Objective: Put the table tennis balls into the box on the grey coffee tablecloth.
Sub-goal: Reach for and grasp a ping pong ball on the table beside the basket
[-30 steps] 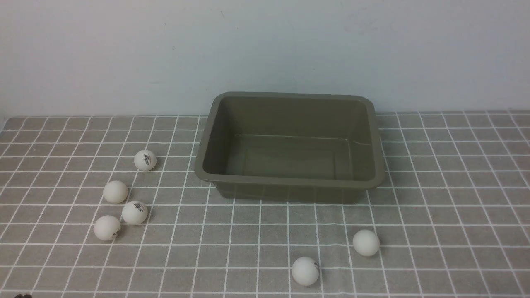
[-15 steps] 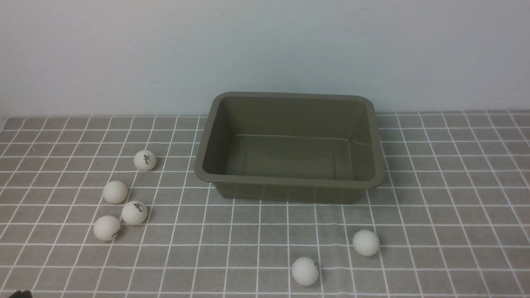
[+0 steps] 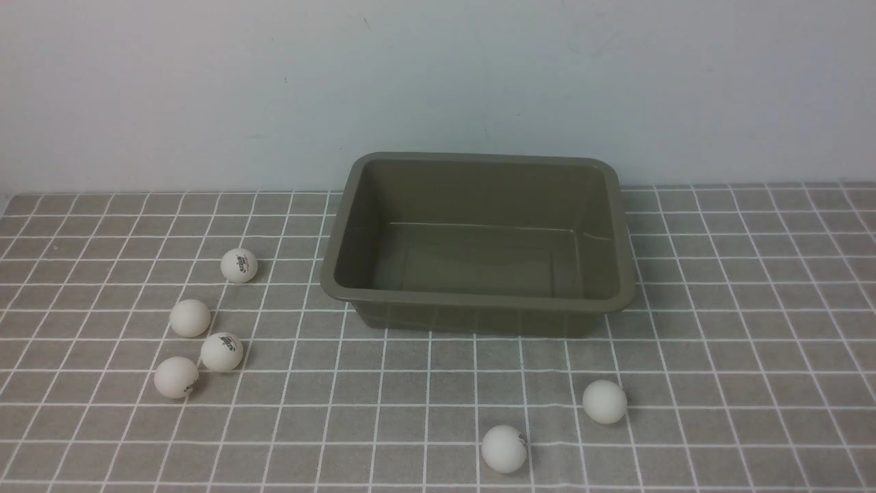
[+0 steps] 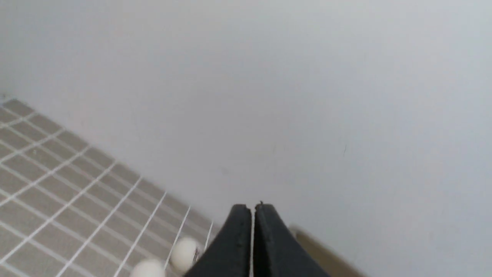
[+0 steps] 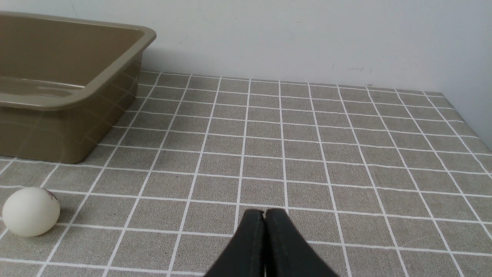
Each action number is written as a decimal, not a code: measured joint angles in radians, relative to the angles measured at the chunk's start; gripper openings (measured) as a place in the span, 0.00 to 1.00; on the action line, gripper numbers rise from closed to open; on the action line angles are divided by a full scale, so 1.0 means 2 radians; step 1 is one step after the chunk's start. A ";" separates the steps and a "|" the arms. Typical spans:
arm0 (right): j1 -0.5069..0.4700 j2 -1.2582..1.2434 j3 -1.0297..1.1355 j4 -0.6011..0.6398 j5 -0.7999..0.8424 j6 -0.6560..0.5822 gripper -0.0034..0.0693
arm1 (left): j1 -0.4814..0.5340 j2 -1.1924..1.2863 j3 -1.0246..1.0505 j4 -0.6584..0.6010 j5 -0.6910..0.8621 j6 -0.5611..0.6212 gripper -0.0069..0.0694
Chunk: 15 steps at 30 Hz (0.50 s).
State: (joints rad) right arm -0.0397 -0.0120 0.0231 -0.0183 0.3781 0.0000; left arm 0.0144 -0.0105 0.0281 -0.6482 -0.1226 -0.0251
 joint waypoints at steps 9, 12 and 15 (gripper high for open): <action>0.000 0.000 0.000 0.000 0.000 0.000 0.03 | 0.000 0.027 -0.083 0.021 0.052 -0.013 0.08; 0.000 0.000 0.000 -0.005 0.000 0.000 0.03 | 0.000 0.072 -0.139 0.044 0.124 -0.012 0.08; 0.000 0.000 0.000 -0.008 0.000 0.000 0.03 | 0.000 0.201 -0.266 0.097 0.275 0.017 0.08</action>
State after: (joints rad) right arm -0.0397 -0.0120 0.0231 -0.0340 0.3774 0.0000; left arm 0.0144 0.3909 -0.5036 -0.4534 0.4268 0.0086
